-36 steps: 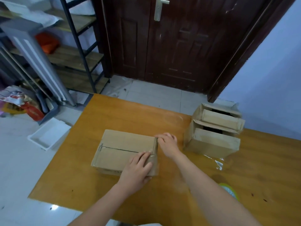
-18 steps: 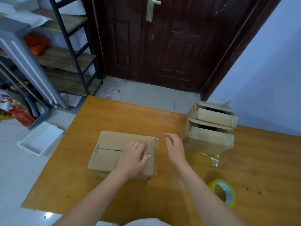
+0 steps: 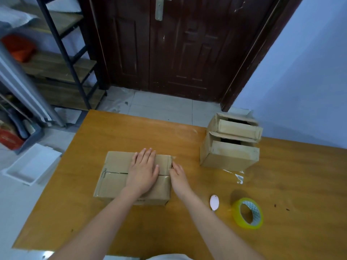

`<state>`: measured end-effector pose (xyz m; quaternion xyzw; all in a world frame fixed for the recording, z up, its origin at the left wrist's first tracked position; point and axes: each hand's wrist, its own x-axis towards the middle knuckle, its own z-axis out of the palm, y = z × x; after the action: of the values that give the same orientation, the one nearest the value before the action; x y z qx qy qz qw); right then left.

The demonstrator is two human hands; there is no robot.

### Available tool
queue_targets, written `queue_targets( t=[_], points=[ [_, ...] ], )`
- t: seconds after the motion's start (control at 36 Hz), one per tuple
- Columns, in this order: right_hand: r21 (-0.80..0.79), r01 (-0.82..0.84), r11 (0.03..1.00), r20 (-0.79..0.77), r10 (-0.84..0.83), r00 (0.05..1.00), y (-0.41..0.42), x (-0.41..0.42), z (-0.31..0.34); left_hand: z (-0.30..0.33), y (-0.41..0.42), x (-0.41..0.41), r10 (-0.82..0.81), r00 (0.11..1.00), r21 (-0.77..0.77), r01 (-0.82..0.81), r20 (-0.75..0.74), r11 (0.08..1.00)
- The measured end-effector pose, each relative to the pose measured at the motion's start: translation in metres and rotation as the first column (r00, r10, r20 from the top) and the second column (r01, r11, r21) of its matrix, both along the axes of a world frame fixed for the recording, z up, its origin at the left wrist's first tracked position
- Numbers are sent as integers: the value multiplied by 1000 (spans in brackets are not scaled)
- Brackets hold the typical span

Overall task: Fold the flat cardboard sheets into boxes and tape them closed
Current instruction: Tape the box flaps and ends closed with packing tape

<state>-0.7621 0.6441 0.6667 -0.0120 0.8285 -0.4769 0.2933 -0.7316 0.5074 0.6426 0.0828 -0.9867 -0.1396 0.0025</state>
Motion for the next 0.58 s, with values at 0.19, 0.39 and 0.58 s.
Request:
queue_targets(
  t=[0.19,0.39,0.58],
  points=[
    [178,-65,982,100,48,994,16,-39,-9,1,1,0,8,1000,-17,-8,-9,1000],
    [401,-187,897,-227,295,928,27,-68,-8,0,1,-1,14,1000,-33,-14,0,999],
    [685,-466,560,-182,751,635,6,-94,9,-1,1,-1,24,998,-52,-27,-59,998]
  ],
)
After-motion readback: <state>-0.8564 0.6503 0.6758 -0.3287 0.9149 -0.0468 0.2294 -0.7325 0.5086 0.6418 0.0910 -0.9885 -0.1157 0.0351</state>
